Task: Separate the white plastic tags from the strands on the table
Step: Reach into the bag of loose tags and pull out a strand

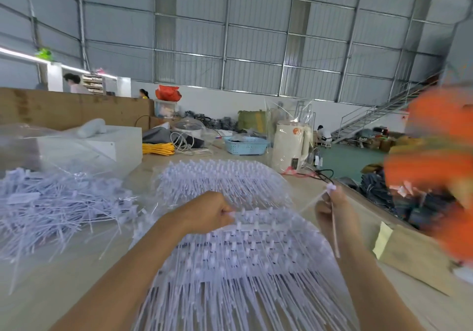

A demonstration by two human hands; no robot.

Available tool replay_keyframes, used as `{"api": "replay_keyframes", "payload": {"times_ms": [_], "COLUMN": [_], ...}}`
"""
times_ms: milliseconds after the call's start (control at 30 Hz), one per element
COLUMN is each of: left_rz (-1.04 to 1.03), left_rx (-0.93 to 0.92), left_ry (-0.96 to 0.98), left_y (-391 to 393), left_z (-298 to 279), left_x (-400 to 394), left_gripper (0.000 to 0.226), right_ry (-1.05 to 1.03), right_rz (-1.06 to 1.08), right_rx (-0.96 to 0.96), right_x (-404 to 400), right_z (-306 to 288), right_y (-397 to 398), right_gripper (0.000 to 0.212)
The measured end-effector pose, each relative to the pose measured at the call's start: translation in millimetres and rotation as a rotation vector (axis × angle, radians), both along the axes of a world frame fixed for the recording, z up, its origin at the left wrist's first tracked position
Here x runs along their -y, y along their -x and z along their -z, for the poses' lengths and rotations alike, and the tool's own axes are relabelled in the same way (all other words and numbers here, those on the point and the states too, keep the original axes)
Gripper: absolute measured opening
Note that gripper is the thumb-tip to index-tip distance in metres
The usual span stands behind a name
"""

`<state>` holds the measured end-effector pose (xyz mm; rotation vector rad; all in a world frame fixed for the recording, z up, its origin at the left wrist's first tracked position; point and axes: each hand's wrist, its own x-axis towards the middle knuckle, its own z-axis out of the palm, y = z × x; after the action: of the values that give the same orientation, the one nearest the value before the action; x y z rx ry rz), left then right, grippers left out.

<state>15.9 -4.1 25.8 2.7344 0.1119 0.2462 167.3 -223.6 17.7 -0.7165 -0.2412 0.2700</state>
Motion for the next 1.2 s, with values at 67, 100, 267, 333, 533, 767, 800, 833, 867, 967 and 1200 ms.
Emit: {"api": "replay_keyframes", "payload": {"times_ms": [67,100,267,333,533,767,800,833,867,967,1200], "left_rz": [-0.027,-0.011,-0.022,-0.021,0.018,0.156,0.178,0.179,0.151,0.061,-0.038], "left_rx": [0.111,0.137,0.197,0.243,0.387,0.011,-0.025,-0.030,-0.001,0.205,0.474], "left_ry": [0.072,0.077,0.009,-0.006,0.267,0.778,0.795,0.753,0.720,0.858,1.114], "left_y": [-7,-11,-18,-19,-19,-9,-8,-9,-10,-19,5], "left_z": [5,7,17,21,6,-2,-2,1,3,6,-39], "left_x": [3,6,12,11,34,66,71,75,81,92,65], "left_gripper": [0.026,0.030,0.036,0.037,0.051,0.029,0.026,0.021,0.018,0.024,0.024], "right_ry": [-0.135,-0.130,0.164,0.326,0.545,0.605,0.612,0.602,0.586,0.532,0.396], "right_rz": [-0.086,-0.125,-0.351,-0.303,0.008,0.510,0.563,0.591,0.604,0.597,0.329], "right_rx": [-0.029,-0.021,0.218,0.378,0.511,0.553,0.544,0.528,0.512,0.517,0.614], "right_x": [-2,-9,-43,-50,-63,-67,-65,-64,-62,-57,-57], "right_z": [6,9,-1,4,13,9,7,5,2,-4,4], "right_y": [1,4,28,38,50,51,51,50,49,47,49], "right_gripper": [0.020,0.020,0.022,0.024,0.032,0.035,0.031,0.028,0.028,0.025,0.044]}}
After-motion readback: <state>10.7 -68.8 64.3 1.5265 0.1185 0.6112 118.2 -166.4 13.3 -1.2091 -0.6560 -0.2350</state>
